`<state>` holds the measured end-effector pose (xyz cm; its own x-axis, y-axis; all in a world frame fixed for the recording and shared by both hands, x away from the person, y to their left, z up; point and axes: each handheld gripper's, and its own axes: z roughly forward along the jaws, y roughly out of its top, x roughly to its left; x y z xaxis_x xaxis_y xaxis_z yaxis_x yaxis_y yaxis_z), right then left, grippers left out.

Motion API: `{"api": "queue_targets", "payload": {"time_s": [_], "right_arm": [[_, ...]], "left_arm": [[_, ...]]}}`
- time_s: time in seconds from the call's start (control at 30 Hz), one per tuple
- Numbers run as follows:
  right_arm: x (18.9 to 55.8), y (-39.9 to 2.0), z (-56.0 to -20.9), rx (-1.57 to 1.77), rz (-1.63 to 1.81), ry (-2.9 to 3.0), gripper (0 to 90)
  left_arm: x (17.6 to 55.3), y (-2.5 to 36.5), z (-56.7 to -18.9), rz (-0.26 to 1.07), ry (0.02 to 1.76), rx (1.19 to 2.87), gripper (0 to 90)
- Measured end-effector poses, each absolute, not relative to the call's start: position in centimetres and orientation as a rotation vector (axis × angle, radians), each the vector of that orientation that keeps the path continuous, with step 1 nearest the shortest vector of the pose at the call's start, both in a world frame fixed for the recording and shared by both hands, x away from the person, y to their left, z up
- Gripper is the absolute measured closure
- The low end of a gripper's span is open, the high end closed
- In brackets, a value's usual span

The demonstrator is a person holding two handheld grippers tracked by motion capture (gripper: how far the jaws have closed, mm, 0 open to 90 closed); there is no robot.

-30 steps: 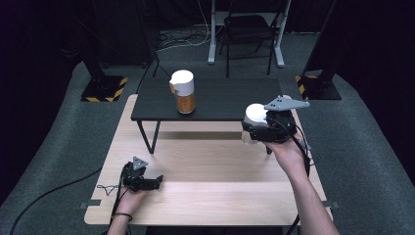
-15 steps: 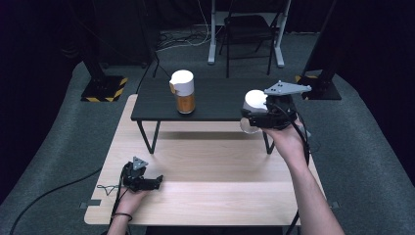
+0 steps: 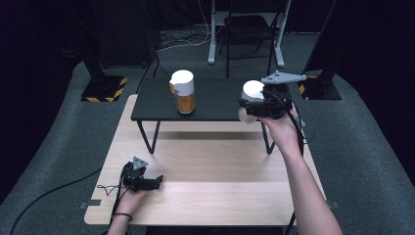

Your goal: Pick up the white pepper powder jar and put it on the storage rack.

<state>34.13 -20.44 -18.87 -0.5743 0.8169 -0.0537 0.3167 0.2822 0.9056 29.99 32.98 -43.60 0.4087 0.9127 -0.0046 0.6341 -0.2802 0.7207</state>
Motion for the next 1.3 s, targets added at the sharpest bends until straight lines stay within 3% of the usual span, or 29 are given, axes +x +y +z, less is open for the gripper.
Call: {"api": "queue_targets", "payload": {"time_s": [1.3], "right_arm": [[40.2,-17.6,-18.5,1.068,1.22,2.08,30.1]], "left_arm": [[30.0,33.0,-43.6,0.55,1.308,2.02,0.0]]}}
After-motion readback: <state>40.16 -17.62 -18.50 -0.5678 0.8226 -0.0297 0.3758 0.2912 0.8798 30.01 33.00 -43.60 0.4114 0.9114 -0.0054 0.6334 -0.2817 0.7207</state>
